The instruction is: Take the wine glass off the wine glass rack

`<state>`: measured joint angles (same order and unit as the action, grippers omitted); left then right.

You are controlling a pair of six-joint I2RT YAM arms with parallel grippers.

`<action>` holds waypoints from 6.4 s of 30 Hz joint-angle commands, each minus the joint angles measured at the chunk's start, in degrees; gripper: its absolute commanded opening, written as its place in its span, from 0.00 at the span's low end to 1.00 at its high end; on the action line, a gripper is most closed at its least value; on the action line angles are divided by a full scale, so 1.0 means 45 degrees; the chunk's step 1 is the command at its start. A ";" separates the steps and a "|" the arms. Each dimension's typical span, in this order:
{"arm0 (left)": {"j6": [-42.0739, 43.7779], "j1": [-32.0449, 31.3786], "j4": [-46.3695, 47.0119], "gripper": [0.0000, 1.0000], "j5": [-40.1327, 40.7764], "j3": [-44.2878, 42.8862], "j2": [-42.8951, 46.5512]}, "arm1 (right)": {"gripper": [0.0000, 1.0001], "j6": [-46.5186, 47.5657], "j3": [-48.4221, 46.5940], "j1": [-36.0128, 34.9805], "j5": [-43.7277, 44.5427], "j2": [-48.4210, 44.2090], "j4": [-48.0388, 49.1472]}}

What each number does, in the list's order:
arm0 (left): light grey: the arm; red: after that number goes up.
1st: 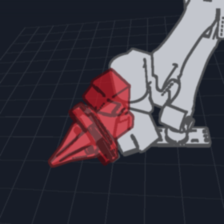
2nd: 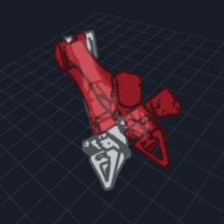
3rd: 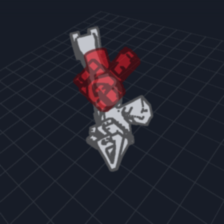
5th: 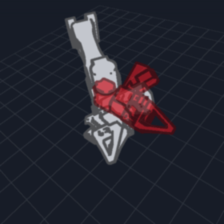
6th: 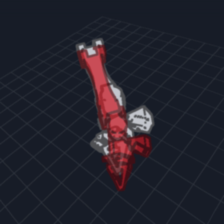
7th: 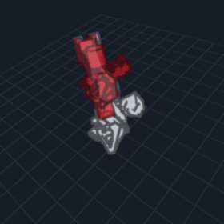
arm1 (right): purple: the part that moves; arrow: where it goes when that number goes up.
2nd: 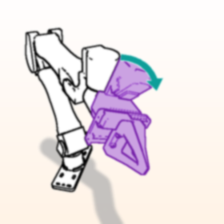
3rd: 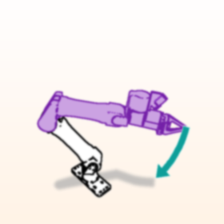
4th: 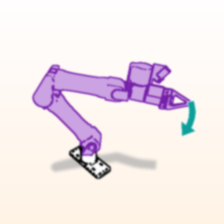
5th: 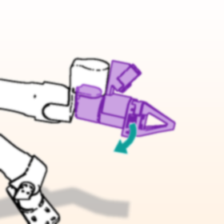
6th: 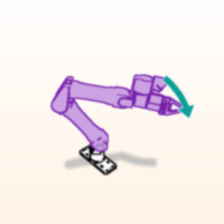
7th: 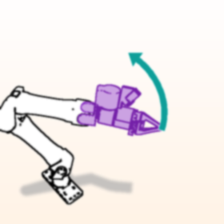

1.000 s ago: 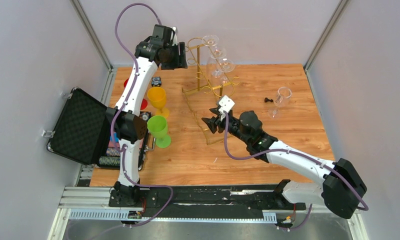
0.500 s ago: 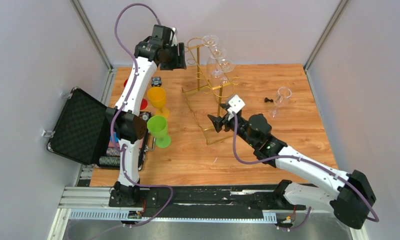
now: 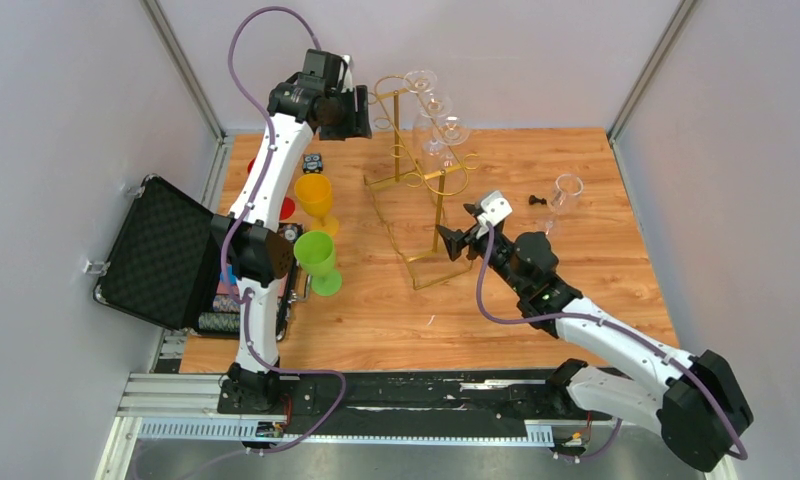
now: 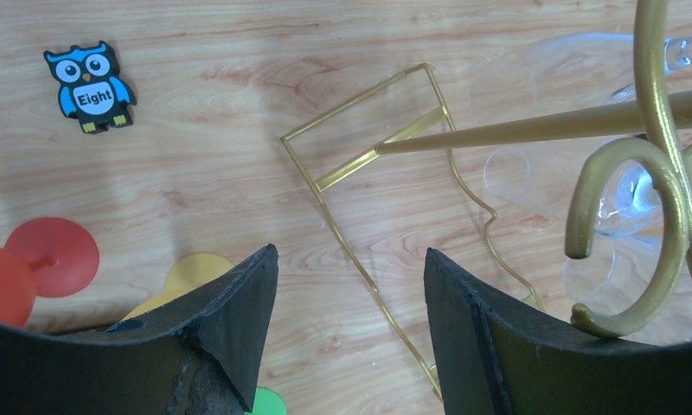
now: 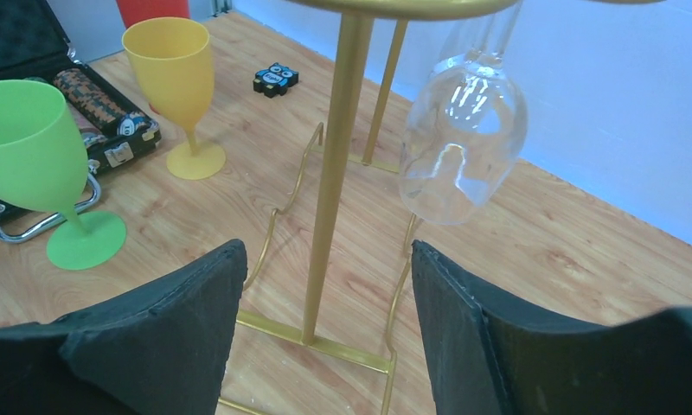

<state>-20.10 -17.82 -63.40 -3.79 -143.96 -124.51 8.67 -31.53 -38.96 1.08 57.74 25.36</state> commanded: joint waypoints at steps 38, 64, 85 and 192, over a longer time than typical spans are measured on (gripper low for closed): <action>0.0514 0.0348 0.0071 0.72 -0.0041 -0.0879 -0.0105 | 0.67 -0.0638 -0.1250 -0.0965 -0.2817 0.3652 0.3751; 0.0984 0.0353 -0.0348 0.71 -0.0140 -0.0764 0.0246 | 0.71 -0.0178 -0.2409 -0.2798 -0.0294 0.4197 0.2606; 0.1525 0.0533 0.0225 0.78 0.0566 0.1859 0.3547 | 0.83 -0.0631 -0.2160 -0.2048 0.2307 -0.2234 -0.4296; 0.1273 0.0015 0.0353 0.05 -0.1144 -0.0713 0.0424 | 0.69 -0.2180 -0.7577 0.0066 0.2401 -0.1156 -1.0527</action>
<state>-15.03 -17.21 -61.98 -12.51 -146.10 -124.22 0.86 -59.22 -39.40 11.00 50.87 -18.20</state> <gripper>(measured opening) 0.016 0.677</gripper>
